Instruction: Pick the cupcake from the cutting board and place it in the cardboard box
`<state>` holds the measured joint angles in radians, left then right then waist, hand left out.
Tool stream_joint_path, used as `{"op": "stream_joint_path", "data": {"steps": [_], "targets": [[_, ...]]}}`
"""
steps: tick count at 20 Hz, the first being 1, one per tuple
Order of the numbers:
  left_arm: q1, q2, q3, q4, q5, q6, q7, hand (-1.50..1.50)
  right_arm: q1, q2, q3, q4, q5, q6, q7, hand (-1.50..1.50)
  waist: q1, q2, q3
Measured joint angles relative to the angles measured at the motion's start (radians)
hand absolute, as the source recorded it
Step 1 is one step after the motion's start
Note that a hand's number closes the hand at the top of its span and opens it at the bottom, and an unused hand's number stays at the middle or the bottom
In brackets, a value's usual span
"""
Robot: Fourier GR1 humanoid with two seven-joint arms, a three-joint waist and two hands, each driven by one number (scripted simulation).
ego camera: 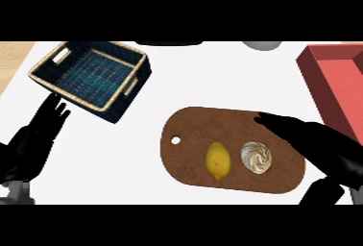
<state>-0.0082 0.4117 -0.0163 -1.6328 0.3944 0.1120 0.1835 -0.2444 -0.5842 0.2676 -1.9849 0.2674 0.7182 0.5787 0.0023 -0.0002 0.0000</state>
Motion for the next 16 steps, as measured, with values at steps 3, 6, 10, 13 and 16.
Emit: {"op": "stream_joint_path", "data": {"steps": [3,6,10,13,16], "targets": [[0.009,0.001,0.034,-0.017,0.004,-0.023,0.021,0.0,0.005,0.032,-0.014,-0.004,0.033,0.014,-0.021,-1.5,0.0,0.0,0.0],[-0.013,-0.017,0.044,-0.002,-0.012,-0.037,0.034,0.0,0.005,0.061,-0.018,0.002,0.085,0.023,-0.054,-1.5,-0.001,0.0,0.0],[0.006,-0.031,0.072,0.024,-0.023,-0.085,0.001,0.0,-0.002,0.101,0.005,-0.002,0.153,0.045,-0.049,-1.5,0.0,0.0,0.0],[-0.023,-0.03,0.091,0.016,-0.025,-0.089,0.045,0.0,-0.008,0.131,0.015,-0.009,0.18,0.074,-0.02,-1.5,0.0,0.0,0.0],[-0.028,-0.043,0.109,0.02,-0.034,-0.104,0.044,0.0,-0.018,0.154,0.014,0.023,0.221,0.083,-0.041,-1.5,0.0,0.0,0.0]]}}
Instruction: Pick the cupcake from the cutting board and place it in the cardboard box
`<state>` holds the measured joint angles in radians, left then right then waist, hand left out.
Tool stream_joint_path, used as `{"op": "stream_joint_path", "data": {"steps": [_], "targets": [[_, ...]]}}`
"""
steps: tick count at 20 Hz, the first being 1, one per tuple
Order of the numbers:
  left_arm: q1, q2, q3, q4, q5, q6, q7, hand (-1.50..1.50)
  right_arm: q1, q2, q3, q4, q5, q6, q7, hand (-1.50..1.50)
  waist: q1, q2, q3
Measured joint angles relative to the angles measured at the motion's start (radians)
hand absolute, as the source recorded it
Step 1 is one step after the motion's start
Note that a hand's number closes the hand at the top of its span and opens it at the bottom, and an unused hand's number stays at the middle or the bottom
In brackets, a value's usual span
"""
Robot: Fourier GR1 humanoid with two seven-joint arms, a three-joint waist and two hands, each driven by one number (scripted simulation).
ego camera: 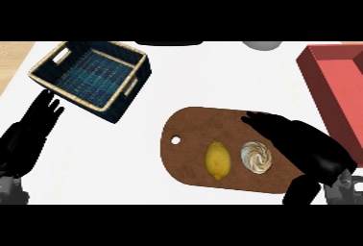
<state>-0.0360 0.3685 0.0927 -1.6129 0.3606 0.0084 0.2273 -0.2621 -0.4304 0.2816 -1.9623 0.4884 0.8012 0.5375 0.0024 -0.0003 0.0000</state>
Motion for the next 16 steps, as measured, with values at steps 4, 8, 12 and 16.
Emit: {"op": "stream_joint_path", "data": {"steps": [4,8,12,16], "targets": [[-0.015,-0.031,-0.003,0.004,-0.036,0.007,0.007,0.0,0.005,0.037,0.015,0.017,0.057,0.005,-0.003,-1.5,-0.001,0.0,0.0],[-0.025,-0.053,0.003,0.009,-0.057,-0.001,0.012,0.0,0.02,0.06,0.021,0.04,0.115,0.006,-0.016,-1.5,-0.001,0.0,0.0],[-0.028,-0.056,0.028,0.022,-0.058,-0.024,0.021,0.0,0.026,0.069,0.019,0.062,0.163,0.013,-0.042,-1.5,-0.001,0.0,0.0],[0.007,-0.067,0.043,-0.016,-0.067,-0.042,0.027,0.0,0.031,0.088,0.024,0.085,0.209,0.013,-0.065,-1.5,0.0,0.0,0.0]]}}
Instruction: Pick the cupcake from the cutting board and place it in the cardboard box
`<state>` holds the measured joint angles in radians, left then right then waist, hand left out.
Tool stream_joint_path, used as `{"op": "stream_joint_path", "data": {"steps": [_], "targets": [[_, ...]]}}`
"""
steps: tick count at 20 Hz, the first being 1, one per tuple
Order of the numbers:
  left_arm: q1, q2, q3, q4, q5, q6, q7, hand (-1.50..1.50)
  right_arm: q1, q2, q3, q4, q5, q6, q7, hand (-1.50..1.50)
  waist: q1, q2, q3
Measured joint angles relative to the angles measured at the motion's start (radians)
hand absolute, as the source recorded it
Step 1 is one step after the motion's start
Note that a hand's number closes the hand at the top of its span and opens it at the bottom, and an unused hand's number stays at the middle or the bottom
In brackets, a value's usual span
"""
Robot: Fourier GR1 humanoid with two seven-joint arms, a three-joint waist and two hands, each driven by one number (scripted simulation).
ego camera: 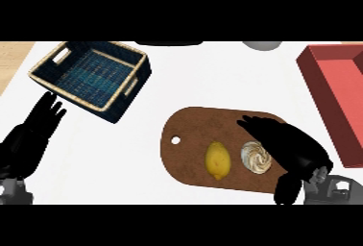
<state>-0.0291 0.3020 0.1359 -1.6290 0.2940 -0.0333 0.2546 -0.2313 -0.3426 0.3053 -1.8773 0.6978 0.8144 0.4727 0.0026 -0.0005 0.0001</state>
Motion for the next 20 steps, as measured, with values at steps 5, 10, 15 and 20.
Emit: {"op": "stream_joint_path", "data": {"steps": [5,10,15,20], "targets": [[0.008,-0.009,0.015,-0.016,-0.009,-0.017,0.015,0.0,0.013,0.016,0.013,0.035,0.05,-0.006,-0.031,-1.5,0.0,0.0,0.0],[0.0,-0.033,0.02,-0.006,-0.035,-0.023,0.006,0.0,-0.008,0.026,-0.005,0.089,0.089,0.005,-0.071,-1.5,0.0,0.0,0.0],[-0.005,-0.046,0.035,-0.002,-0.04,-0.038,0.014,0.0,0.021,0.039,0.01,0.127,0.152,-0.035,-0.119,-1.5,-0.001,0.0,0.0],[-0.01,-0.056,0.042,-0.029,-0.049,-0.04,0.033,0.0,0.011,0.073,0.014,0.192,0.198,-0.069,-0.152,1.5,0.0,0.0,0.0]]}}
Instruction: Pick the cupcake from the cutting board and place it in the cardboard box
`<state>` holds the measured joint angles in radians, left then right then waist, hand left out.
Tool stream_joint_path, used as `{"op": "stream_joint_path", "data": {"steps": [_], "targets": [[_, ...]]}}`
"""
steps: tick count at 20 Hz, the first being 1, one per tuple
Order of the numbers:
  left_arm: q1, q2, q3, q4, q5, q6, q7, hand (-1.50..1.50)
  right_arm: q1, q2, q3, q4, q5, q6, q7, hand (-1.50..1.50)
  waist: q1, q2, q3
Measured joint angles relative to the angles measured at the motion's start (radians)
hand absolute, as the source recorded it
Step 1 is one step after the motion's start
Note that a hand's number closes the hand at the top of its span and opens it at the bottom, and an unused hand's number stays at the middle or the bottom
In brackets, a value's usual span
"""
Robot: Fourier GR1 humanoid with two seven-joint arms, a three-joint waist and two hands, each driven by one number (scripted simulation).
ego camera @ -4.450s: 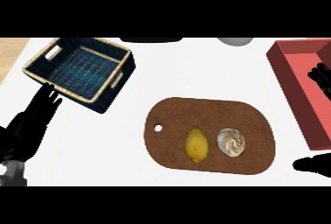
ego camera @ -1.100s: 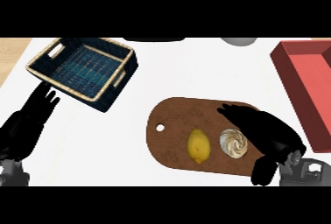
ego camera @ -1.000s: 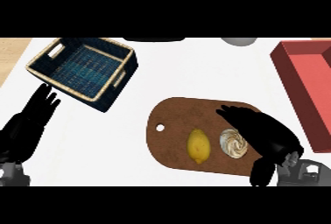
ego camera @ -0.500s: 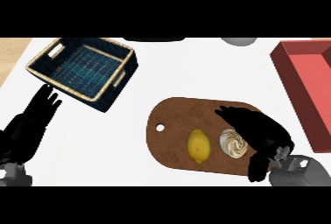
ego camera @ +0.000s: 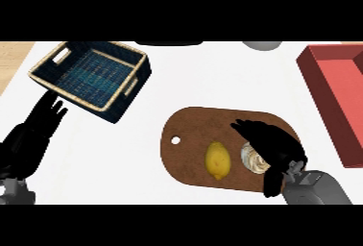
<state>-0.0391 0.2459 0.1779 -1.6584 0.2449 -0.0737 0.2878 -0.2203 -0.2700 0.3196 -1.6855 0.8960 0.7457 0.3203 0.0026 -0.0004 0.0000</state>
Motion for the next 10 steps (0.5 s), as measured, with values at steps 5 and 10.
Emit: {"op": "stream_joint_path", "data": {"steps": [5,10], "targets": [[0.003,-0.008,0.008,-0.012,-0.011,0.001,0.011,0.0,0.001,-0.001,0.002,0.022,0.035,-0.057,-0.076,1.5,0.0,0.0,0.0],[-0.012,-0.027,0.006,0.008,-0.031,0.002,0.003,0.0,0.005,0.002,0.0,0.006,0.065,-0.067,-0.127,1.5,-0.001,0.0,0.0]]}}
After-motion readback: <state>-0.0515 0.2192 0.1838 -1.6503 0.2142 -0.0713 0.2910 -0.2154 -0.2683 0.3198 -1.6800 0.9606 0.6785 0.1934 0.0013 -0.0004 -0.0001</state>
